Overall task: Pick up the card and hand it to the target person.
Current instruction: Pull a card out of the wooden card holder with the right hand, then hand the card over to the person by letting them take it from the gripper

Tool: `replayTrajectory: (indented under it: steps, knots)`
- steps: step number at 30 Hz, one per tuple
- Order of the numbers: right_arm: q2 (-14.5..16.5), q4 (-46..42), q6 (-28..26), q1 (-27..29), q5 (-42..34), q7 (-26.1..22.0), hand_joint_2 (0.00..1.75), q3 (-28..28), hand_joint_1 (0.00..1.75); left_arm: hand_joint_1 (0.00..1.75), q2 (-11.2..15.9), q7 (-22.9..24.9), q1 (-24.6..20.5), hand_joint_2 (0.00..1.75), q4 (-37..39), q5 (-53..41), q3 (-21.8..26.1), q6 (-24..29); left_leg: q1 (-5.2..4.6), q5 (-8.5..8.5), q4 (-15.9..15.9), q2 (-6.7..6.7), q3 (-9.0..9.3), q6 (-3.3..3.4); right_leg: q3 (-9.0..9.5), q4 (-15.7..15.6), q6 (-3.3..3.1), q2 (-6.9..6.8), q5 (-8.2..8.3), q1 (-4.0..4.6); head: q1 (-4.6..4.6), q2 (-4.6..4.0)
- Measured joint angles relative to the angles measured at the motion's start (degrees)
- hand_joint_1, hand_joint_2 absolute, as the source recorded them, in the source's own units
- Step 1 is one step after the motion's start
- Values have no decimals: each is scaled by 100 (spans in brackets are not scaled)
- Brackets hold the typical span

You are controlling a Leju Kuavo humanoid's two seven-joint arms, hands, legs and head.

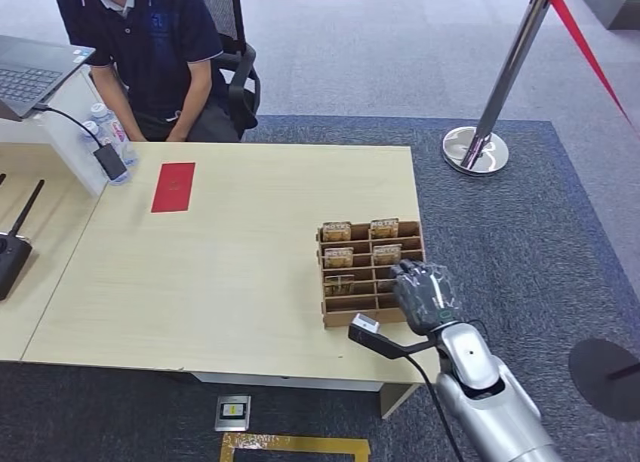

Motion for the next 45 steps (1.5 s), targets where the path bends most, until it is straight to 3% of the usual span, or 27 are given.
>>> replayTrajectory:
  steps: [12, 20, 30, 34, 37, 40, 45]
  knots:
    - [-101, -223, -134, 164, 18, 16, 175, 34, 175, 0, 0, -1, 16, 0, 0, 33, -26, -3, 0, 0, 0, -1, 0, 0, -1, 0, 0, 0, 0, 0, -1, 0]
    - [-254, -1158, -408, 667, 56, 51, 175, 6, 175, 0, 0, -2, 34, 0, 0, 82, -23, 14, 0, -4, 0, -1, -5, 1, -5, -1, 1, 0, -2, 0, -1, 0]
    - [-405, -2459, -652, 870, -537, -439, 175, -42, 175, 0, -11, -1, 45, 0, 0, 190, -16, 95, 0, -4, 0, 0, -5, 1, -4, 0, 1, 0, -2, 0, -1, 0]
    - [-399, -2591, -711, 510, -829, -668, 175, 15, 175, 0, -23, -10, 42, 0, 2, 184, -15, 98, 0, -3, 0, 2, -8, 1, -2, 2, 0, 0, -1, 0, 0, 0]
    - [-248, -2367, -715, -164, -1069, -807, 175, 218, 175, 0, -40, -31, 16, 0, 13, 125, -16, 83, 0, 0, 0, 7, -4, -1, -2, 5, -2, 0, 1, 0, 0, 0]
    - [70, -1969, -720, -878, -1191, -805, 175, 529, 175, 0, -60, -58, -17, 0, 31, 68, -22, 54, 3, 7, 0, 6, -2, -2, -1, 9, -4, 0, 2, 0, 0, 0]
    - [872, -1183, -483, -1896, -1216, -624, 175, 1055, 175, 0, -93, -85, -56, 0, 42, 17, -32, 11, 7, 10, -1, 7, -5, -6, -9, 17, -10, 0, 2, 2, -1, 0]
